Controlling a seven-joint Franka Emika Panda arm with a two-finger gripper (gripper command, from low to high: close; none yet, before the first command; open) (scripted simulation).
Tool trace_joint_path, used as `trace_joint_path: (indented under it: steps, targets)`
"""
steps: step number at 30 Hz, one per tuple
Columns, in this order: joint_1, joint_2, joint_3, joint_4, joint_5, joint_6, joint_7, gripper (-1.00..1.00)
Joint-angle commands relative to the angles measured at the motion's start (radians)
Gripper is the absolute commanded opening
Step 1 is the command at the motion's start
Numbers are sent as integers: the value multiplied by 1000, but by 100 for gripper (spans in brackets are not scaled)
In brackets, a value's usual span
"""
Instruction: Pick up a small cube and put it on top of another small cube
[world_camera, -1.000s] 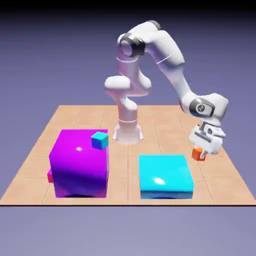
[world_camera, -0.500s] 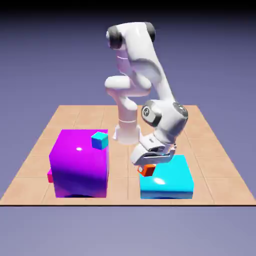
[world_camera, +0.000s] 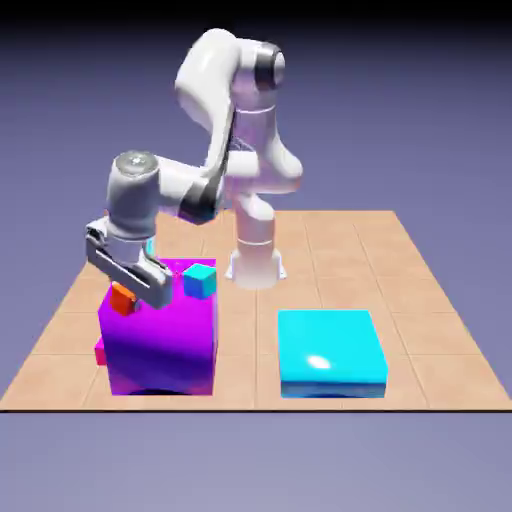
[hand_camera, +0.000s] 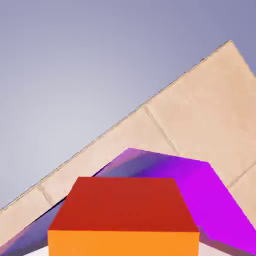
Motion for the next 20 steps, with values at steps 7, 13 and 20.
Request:
trace_joint_path:
  steps: [7, 13, 20]
  targets:
    - [-136, 80, -97, -92, 292, 93, 33, -100]
    - [-169, 139, -25, -178, 404, 158, -34, -100]
    - [-176, 169, -11, -181, 424, 190, -48, 100]
